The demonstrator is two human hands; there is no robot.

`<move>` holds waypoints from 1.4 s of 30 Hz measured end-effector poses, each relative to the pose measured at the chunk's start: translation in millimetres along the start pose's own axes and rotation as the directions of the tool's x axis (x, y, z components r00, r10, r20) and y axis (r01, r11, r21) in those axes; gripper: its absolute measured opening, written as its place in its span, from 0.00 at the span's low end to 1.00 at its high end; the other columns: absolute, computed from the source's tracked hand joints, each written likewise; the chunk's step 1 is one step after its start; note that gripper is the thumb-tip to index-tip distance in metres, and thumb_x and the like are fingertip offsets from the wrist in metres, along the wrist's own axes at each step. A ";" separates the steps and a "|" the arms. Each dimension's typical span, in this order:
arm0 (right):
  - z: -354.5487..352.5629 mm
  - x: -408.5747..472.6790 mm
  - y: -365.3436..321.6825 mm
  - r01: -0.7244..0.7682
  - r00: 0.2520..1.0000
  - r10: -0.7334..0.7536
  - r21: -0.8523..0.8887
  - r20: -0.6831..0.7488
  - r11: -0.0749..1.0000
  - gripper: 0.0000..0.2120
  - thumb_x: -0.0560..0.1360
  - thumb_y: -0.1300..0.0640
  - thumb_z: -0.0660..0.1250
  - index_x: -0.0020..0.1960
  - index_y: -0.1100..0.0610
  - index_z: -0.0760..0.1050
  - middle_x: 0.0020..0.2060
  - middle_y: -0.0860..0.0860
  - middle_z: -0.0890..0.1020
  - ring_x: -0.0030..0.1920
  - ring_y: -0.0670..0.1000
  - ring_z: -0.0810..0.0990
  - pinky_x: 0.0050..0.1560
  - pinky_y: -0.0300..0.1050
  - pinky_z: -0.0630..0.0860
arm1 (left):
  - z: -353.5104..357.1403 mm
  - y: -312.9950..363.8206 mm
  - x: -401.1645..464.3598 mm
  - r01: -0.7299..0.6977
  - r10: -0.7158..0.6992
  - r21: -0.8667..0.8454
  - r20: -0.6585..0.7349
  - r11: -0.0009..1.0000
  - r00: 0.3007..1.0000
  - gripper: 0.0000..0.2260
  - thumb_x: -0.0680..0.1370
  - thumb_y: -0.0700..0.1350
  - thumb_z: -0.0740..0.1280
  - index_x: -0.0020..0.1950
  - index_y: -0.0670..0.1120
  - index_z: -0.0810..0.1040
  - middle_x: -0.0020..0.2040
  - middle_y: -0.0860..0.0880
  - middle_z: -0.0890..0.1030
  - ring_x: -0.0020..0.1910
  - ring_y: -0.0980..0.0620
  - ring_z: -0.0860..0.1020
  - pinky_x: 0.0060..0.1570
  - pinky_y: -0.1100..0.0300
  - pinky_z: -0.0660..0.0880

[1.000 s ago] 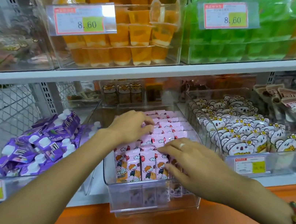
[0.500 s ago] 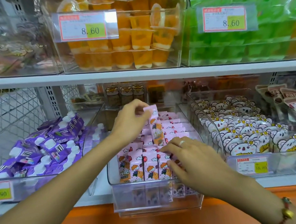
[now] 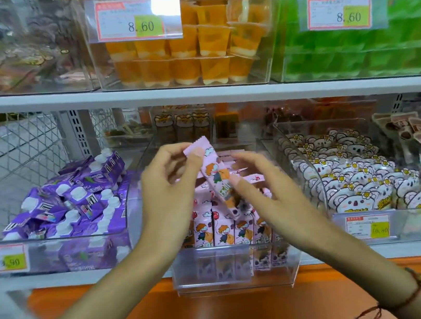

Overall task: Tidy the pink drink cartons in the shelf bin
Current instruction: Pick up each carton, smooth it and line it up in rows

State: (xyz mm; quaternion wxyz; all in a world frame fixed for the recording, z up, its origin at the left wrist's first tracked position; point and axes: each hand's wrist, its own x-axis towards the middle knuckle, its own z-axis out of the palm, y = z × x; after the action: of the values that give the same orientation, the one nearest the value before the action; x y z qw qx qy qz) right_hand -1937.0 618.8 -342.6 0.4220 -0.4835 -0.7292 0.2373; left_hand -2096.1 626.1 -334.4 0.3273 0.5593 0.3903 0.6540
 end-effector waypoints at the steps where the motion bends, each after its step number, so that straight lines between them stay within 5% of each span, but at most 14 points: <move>1: 3.1 0.2 -2.1 -0.020 0.999 0.018 0.040 0.045 0.999 0.21 0.76 0.40 0.59 0.67 0.42 0.67 0.57 0.38 0.74 0.59 0.40 0.73 0.58 0.38 0.70 | 0.5 -1.5 -1.8 0.015 -0.015 -0.005 0.021 1.000 1.000 0.05 0.78 0.44 0.65 0.53 0.48 0.79 0.47 0.50 0.84 0.49 0.54 0.82 0.55 0.54 0.78; 5: 9.0 5.4 -5.2 -0.057 0.998 0.055 0.213 0.017 0.975 0.10 0.78 0.54 0.64 0.59 0.48 0.75 0.52 0.48 0.80 0.47 0.41 0.79 0.46 0.33 0.74 | -2.3 -8.8 -2.7 0.062 -0.056 -0.095 0.068 0.993 0.996 0.07 0.79 0.44 0.65 0.55 0.51 0.79 0.52 0.54 0.84 0.54 0.59 0.81 0.52 0.61 0.79; 11: 12.1 10.7 -2.7 -0.220 0.960 0.280 0.583 -0.013 0.782 0.10 0.76 0.55 0.67 0.57 0.56 0.76 0.45 0.49 0.83 0.40 0.40 0.83 0.39 0.31 0.77 | 2.9 -21.9 -9.7 0.062 -0.100 0.171 0.220 0.983 0.970 0.20 0.70 0.38 0.73 0.52 0.59 0.74 0.48 0.60 0.77 0.42 0.65 0.78 0.36 0.73 0.73; 15: 12.9 12.1 -4.3 -0.191 0.955 0.288 0.606 -0.066 0.772 0.14 0.73 0.56 0.71 0.56 0.59 0.76 0.44 0.52 0.83 0.39 0.42 0.83 0.39 0.33 0.78 | 2.9 -25.8 -9.1 -0.065 0.012 0.263 0.201 0.962 0.980 0.19 0.68 0.47 0.77 0.53 0.60 0.74 0.47 0.66 0.79 0.46 0.66 0.77 0.40 0.70 0.74; 22: 5.2 11.8 -3.5 -0.183 0.977 0.211 0.678 0.043 0.712 0.17 0.79 0.58 0.63 0.66 0.60 0.71 0.56 0.51 0.83 0.56 0.45 0.81 0.58 0.40 0.77 | -2.1 -32.7 -5.6 -0.157 0.075 0.313 0.257 0.937 0.963 0.16 0.74 0.41 0.72 0.55 0.58 0.73 0.54 0.63 0.80 0.56 0.66 0.77 0.60 0.61 0.74; 25: 7.1 10.8 -2.1 -0.139 0.975 0.217 0.628 -0.048 0.766 0.15 0.77 0.59 0.66 0.63 0.57 0.73 0.55 0.50 0.83 0.57 0.46 0.80 0.64 0.44 0.74 | -1.6 -33.5 -7.0 -0.228 0.128 0.399 0.262 0.888 0.956 0.15 0.74 0.43 0.72 0.56 0.59 0.73 0.57 0.66 0.77 0.58 0.64 0.75 0.58 0.51 0.75; 29: 8.3 8.6 -0.9 -0.067 0.974 0.174 0.542 -0.148 0.838 0.13 0.73 0.57 0.71 0.56 0.57 0.76 0.49 0.52 0.84 0.50 0.47 0.83 0.55 0.41 0.79 | 1.5 -32.1 -8.8 -0.280 0.193 0.474 0.224 0.835 0.955 0.17 0.71 0.52 0.74 0.55 0.59 0.72 0.54 0.65 0.76 0.55 0.62 0.75 0.50 0.55 0.77; 32: 4.0 8.3 -2.6 -0.058 0.980 0.150 0.532 -0.132 0.845 0.14 0.72 0.53 0.71 0.56 0.53 0.77 0.48 0.46 0.84 0.49 0.43 0.83 0.50 0.36 0.79 | 1.9 -26.1 -5.6 -0.198 0.128 0.366 0.207 0.909 0.970 0.13 0.72 0.53 0.73 0.54 0.60 0.75 0.51 0.65 0.80 0.50 0.64 0.78 0.46 0.64 0.77; 35: 0.2 9.1 -2.2 -0.105 0.979 0.179 0.517 -0.097 0.850 0.11 0.75 0.52 0.69 0.57 0.49 0.78 0.42 0.43 0.84 0.40 0.40 0.82 0.42 0.32 0.77 | 2.3 -17.1 -2.1 0.037 -0.074 0.140 0.262 0.989 0.962 0.10 0.72 0.56 0.70 0.53 0.58 0.80 0.48 0.60 0.84 0.47 0.60 0.82 0.45 0.68 0.78; 39: 2.3 9.6 0.5 -0.211 0.963 0.265 0.479 -0.049 0.852 0.13 0.74 0.51 0.69 0.57 0.53 0.77 0.44 0.51 0.84 0.37 0.45 0.82 0.41 0.39 0.79 | 1.5 -15.0 -2.6 0.418 -0.401 0.039 0.377 0.908 0.835 0.13 0.75 0.55 0.67 0.53 0.49 0.84 0.45 0.51 0.86 0.44 0.58 0.84 0.37 0.70 0.78; 42: 2.7 9.7 0.7 -0.235 0.957 0.289 0.490 -0.035 0.840 0.15 0.74 0.52 0.69 0.60 0.54 0.75 0.40 0.51 0.82 0.34 0.46 0.80 0.43 0.42 0.79 | -0.1 -16.7 -2.5 0.460 -0.445 0.076 0.433 0.885 0.784 0.14 0.77 0.55 0.66 0.55 0.49 0.83 0.48 0.52 0.86 0.49 0.58 0.83 0.40 0.69 0.78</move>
State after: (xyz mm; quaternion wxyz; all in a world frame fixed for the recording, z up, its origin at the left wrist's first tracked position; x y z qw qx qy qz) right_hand -1940.7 627.9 -340.8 0.5309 -0.4710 -0.5504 0.4397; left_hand -2095.9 632.0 -350.3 0.5631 0.5762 0.4178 0.4199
